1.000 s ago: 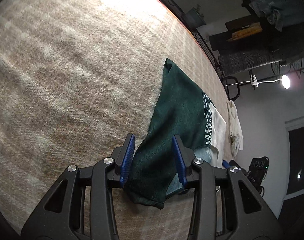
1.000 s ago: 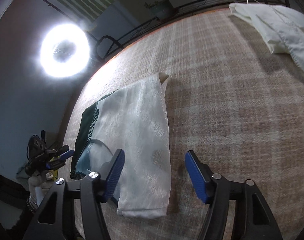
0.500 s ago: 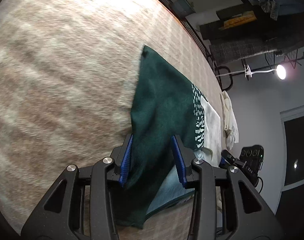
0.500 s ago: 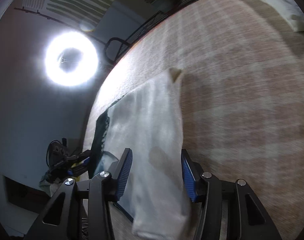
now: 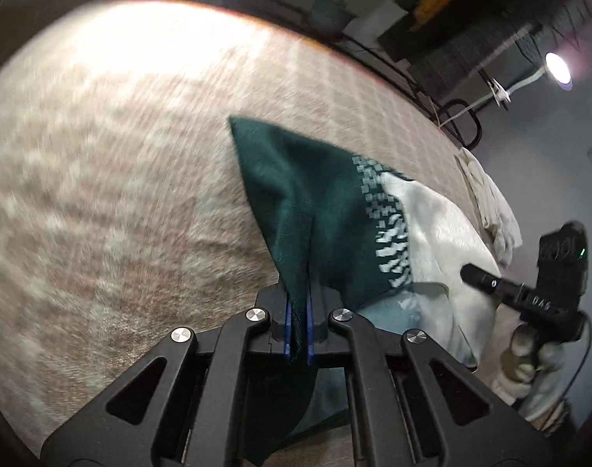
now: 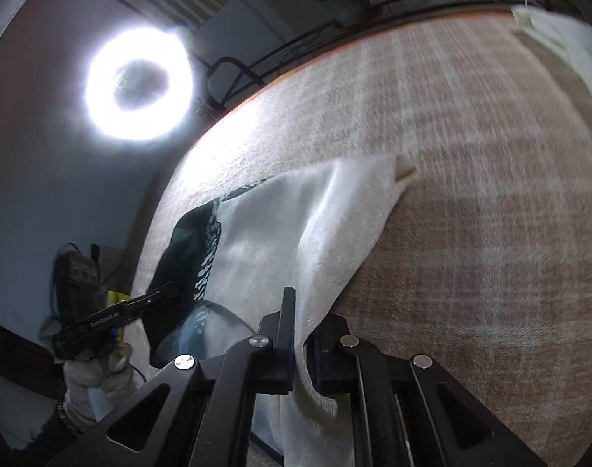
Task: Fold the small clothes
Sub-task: 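Grasp the bundle end with both tools and lift it up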
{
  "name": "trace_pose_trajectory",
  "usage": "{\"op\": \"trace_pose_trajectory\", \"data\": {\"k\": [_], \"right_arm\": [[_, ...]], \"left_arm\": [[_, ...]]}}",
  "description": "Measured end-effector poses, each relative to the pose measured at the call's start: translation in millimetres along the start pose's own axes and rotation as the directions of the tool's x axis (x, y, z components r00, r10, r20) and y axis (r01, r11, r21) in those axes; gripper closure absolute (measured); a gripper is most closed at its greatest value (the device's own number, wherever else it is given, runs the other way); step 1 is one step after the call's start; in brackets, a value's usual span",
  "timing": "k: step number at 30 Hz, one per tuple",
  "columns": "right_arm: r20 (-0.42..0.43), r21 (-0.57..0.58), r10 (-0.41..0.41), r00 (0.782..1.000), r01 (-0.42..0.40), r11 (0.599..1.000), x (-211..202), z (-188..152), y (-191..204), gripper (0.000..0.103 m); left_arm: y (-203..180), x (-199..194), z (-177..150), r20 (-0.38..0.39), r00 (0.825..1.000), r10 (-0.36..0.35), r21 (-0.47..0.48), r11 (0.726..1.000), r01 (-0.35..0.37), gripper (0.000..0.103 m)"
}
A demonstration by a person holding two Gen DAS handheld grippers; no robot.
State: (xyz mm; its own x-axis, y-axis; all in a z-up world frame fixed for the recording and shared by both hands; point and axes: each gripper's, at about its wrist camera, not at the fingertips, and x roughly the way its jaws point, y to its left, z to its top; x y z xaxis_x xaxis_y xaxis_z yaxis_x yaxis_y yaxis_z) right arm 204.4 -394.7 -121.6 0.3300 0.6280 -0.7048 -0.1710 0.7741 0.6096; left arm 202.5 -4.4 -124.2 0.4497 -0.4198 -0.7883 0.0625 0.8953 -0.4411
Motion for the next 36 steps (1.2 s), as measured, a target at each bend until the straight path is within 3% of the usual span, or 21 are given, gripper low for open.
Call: {"op": "trace_pose_trajectory", "data": {"k": [8, 20, 29, 36], "right_arm": [[0.078, -0.094, -0.019, 0.997, 0.026, 0.995, -22.0, 7.5, 40.0, 0.100], [0.130, -0.144, -0.070, 0.989, 0.089, 0.986, -64.9, 18.2, 38.1, 0.100], [0.182, -0.139, -0.141, 0.973, 0.168, 0.976, -118.4, 34.9, -10.4, 0.100], [0.249, -0.099, -0.217, 0.944, 0.247, 0.964, -172.9, 68.2, -67.8, 0.100]], "left_arm": [[-38.0, -15.0, -1.3, 0.054, 0.998, -0.018, 0.079, 0.997, 0.014, 0.101], [-94.2, -7.2, 7.2, 0.053, 0.993, -0.104, 0.165, 0.982, 0.094, 0.101], [-175.1, 40.6, 19.9, 0.027, 0.989, -0.145, 0.242, 0.961, 0.134, 0.101], [-252.1, 74.4, 48.9, 0.040, 0.979, -0.200, 0.304, 0.936, 0.179, 0.101]]}}
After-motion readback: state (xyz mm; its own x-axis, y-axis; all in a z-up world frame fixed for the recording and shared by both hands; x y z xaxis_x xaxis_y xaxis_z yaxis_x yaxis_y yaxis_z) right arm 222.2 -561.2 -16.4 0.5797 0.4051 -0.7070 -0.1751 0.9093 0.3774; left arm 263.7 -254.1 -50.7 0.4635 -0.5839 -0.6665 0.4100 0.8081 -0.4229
